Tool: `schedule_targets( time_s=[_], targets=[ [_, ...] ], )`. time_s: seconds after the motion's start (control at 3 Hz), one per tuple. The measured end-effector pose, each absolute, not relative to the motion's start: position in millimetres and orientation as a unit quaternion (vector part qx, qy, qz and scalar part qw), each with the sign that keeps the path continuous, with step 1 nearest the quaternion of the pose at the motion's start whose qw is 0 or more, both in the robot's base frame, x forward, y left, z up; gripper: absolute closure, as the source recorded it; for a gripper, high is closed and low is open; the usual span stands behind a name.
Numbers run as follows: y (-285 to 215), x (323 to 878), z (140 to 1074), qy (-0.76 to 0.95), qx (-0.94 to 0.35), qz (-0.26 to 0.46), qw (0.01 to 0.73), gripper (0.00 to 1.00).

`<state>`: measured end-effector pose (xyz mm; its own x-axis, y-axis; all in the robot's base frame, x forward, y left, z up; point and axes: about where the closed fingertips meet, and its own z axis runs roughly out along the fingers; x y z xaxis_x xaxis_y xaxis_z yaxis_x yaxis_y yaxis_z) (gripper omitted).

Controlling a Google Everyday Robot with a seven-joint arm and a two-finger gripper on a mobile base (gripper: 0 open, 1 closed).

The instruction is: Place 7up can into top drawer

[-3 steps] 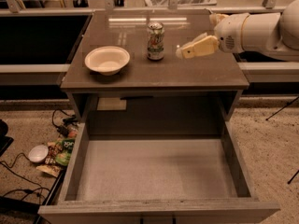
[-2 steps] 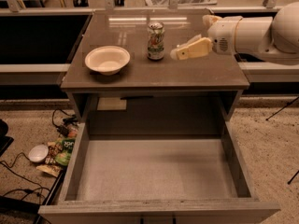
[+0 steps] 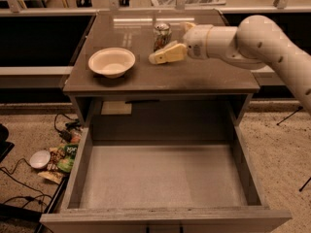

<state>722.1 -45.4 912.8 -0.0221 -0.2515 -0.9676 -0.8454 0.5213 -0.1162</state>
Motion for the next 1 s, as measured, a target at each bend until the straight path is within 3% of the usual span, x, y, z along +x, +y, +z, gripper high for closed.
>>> schedule_targets(
  time_s=[0.33,1.0],
  targets=[
    [-10,747,904,0.656,-0.413,0.276,0.568,0.00],
    [26,803,891,0.655,-0.377,0.309,0.577,0.40]
  ],
)
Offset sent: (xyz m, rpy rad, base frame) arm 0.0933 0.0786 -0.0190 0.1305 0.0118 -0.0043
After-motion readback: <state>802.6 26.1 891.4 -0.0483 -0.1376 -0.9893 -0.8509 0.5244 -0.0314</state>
